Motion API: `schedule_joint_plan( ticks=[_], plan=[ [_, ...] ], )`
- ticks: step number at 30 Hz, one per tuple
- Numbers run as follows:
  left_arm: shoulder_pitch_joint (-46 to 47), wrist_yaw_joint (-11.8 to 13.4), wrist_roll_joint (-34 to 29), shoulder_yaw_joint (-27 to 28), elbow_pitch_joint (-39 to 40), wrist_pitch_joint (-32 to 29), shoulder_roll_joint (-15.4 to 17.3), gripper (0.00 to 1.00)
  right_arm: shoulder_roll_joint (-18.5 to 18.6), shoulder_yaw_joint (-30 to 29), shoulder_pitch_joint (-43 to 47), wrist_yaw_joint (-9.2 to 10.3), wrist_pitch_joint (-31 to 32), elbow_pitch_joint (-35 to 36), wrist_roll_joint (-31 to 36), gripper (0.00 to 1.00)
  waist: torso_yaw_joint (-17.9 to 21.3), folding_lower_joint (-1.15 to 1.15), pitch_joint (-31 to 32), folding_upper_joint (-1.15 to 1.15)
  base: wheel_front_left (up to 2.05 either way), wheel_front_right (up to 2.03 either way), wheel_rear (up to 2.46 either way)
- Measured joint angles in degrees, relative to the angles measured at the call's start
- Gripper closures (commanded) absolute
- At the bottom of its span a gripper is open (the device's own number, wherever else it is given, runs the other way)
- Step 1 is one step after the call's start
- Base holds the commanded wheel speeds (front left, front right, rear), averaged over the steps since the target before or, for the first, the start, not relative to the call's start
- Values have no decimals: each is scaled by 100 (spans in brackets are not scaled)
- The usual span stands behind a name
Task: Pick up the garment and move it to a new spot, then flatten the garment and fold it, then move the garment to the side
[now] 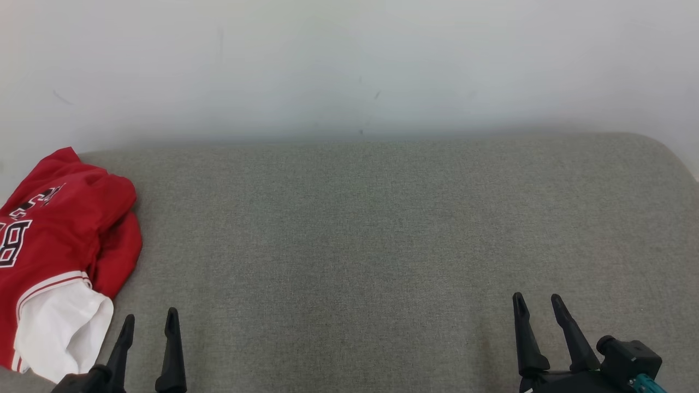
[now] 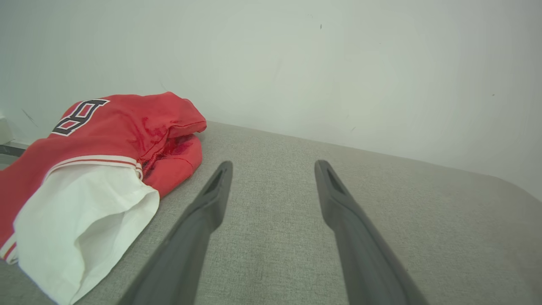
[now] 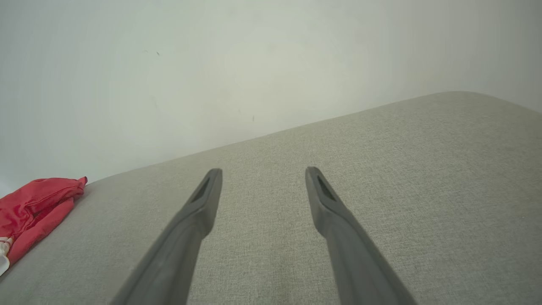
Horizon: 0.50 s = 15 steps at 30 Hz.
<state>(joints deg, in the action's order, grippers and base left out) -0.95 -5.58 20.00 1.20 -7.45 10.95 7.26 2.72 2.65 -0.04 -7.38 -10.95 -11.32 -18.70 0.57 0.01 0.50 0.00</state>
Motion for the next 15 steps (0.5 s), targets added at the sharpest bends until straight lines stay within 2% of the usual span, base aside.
schedule_joint_plan(
  ticks=[15],
  plan=[
    [-32,-43,-469,104,-115,165,-11,0,3,56,15,-1,-169,-177,531,0,-21,0,18,0,0,0,0]
  ],
)
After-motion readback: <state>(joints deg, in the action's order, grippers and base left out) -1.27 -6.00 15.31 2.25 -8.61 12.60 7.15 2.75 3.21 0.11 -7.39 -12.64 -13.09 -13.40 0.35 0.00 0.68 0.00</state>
